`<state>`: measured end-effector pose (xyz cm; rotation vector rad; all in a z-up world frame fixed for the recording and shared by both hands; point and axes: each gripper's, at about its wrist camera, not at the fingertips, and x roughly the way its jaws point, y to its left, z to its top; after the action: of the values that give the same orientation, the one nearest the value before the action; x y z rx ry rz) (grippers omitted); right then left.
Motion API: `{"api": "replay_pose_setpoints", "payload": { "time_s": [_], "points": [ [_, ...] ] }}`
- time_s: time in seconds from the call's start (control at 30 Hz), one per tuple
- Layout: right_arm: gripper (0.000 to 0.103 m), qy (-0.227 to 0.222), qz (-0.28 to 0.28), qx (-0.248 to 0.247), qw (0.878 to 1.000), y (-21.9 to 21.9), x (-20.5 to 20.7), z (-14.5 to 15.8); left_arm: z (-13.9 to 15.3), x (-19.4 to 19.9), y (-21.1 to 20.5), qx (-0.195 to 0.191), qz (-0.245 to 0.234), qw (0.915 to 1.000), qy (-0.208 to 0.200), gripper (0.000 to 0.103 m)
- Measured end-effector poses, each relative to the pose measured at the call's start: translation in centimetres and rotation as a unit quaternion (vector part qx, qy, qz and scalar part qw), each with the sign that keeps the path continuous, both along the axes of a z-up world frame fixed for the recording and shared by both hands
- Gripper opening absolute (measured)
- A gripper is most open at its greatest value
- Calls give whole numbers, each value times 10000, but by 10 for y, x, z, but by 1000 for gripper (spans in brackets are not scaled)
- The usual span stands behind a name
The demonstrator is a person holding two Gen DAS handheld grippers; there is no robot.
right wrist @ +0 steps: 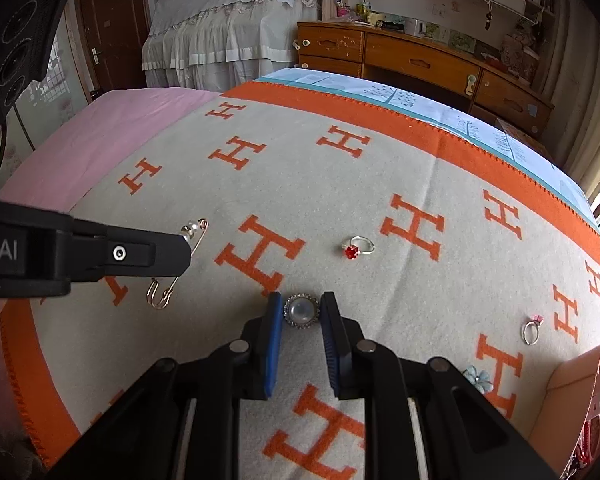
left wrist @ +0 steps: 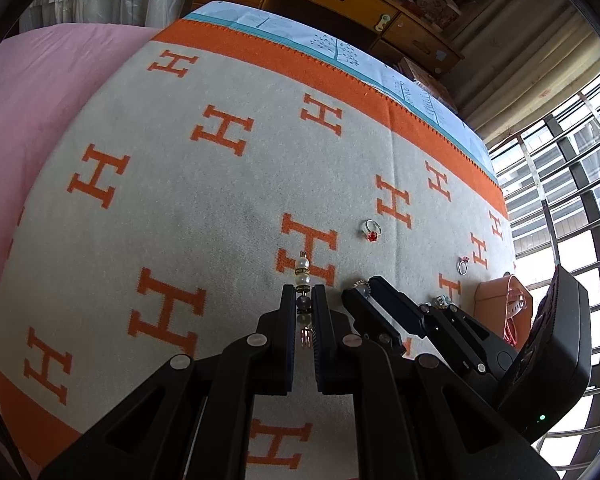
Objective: Organize jewelry
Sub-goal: 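Carry both brooches into the pink tray and open the left gripper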
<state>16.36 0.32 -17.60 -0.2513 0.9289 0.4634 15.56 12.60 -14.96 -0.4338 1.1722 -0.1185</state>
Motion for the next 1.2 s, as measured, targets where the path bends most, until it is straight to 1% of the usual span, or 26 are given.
{"api": "replay_pose_setpoints", "payload": {
  "time_s": [0.1, 0.17, 0.27, 0.37, 0.43, 0.53, 0.6, 0.67, 0.73, 0.83, 1.0, 1.07, 1.2],
  "points": [
    [19, 179, -28, 280, 9994, -12, -4, 6, 10, -5, -8, 45, -101, 9999, -99, 5],
    [19, 185, -24, 437, 9989, -23, -13, 13, 17, -9, -17, 95, -207, 9996, -188, 5],
    [19, 23, -56, 640, 9979, -46, -32, 31, 30, -15, -37, 169, -475, 9982, -317, 5],
    [19, -195, -203, 875, 9958, -79, -54, 52, 42, -22, -67, 260, -838, 9951, -465, 5],
    [19, -339, -408, 1034, 9932, -105, -68, 64, 50, -27, -89, 295, -1101, 9919, -566, 5],
    [19, -550, -877, 1264, 9866, -149, -86, 80, 61, -35, -126, 316, -1516, 9853, -720, 5],
    [19, -680, -1202, 1412, 9803, -177, -98, 89, 67, -41, -151, 252, -1799, 9800, -810, 5],
    [19, -834, -1500, 1438, 9746, -201, -109, 95, 70, -47, -176, 185, -2079, 9742, -862, 5],
    [19, -920, -1748, 1411, 9701, -220, -119, 97, 69, -53, -200, 156, -2335, 9684, -862, 5],
    [19, -862, -2009, 1475, 9646, -243, -126, 93, 63, -60, -231, 130, -2681, 9603, -763, 5],
    [19, -526, -2230, 1728, 9579, -267, -128, 74, 48, -71, -266, 269, -3072, 9493, -615, 5],
    [19, -436, -2224, 1839, 9565, -273, -129, 69, 42, -76, -272, 367, -3124, 9473, -599, 5],
    [20, -306, -2139, 1877, 9582, -275, -128, 61, 36, -80, -275, 433, -3115, 9472, -627, 5]
  ]
}}
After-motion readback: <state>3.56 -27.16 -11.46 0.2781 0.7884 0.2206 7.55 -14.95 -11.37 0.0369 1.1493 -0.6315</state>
